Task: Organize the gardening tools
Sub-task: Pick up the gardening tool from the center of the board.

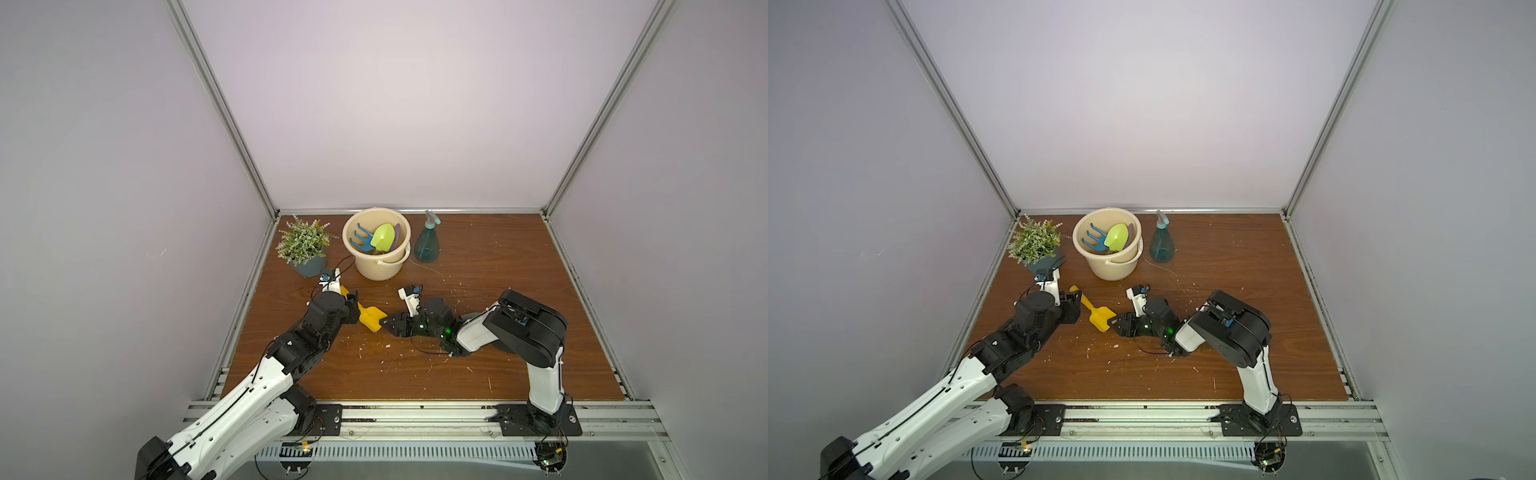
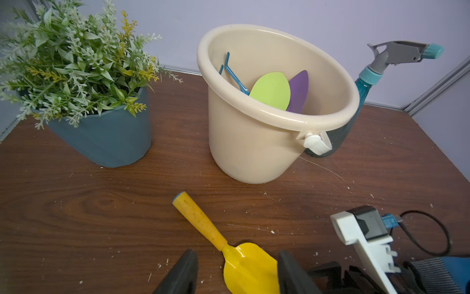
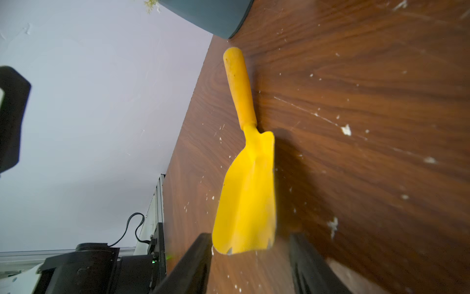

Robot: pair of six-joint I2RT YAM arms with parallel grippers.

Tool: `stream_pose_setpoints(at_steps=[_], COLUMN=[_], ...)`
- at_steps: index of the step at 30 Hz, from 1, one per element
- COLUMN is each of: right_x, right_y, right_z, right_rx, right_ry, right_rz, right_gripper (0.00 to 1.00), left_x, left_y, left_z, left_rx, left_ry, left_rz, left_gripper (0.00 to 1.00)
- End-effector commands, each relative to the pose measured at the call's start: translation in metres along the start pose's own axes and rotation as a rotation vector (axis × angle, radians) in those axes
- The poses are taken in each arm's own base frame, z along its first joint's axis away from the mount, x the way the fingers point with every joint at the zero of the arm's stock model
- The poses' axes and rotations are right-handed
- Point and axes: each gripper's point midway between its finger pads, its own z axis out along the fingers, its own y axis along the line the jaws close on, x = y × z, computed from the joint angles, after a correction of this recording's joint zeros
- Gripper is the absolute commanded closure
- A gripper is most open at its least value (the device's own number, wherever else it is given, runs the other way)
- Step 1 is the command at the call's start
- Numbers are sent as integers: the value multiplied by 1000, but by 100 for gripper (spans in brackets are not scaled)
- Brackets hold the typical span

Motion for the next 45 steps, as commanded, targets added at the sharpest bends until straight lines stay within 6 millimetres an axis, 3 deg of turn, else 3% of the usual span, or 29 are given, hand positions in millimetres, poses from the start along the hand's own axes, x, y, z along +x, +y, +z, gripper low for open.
stream_pose_setpoints(at_steps=[1, 8, 17, 24, 33, 38, 45], right_x=[-12, -16, -25, -39, -47, -56, -64], right_y=[20, 9, 3, 4, 16, 22, 20], right_z=[9, 21, 24, 9, -21, -43, -70], right_rx=[-70, -50, -57, -14, 100, 160, 228], right_ry=[-34, -47, -68, -69, 11, 45, 94], right_rz=[5, 40, 57, -6, -193, -286, -367], right_gripper=[46, 53, 82, 99, 100, 100, 100], left_x=[6, 9, 6, -3, -27, -38, -43], left_y=[2, 1, -1, -7, -21, -28, -47], left_z=[-2, 0, 3, 5, 3, -1, -5], left_rx=[-1, 4, 4, 12, 44, 68, 165], left_ry=[15, 17, 11, -7, -45, -65, -52], left_rz=[9, 3, 7, 19, 77, 133, 209], left_gripper=[45, 45, 45, 45, 44, 38, 35])
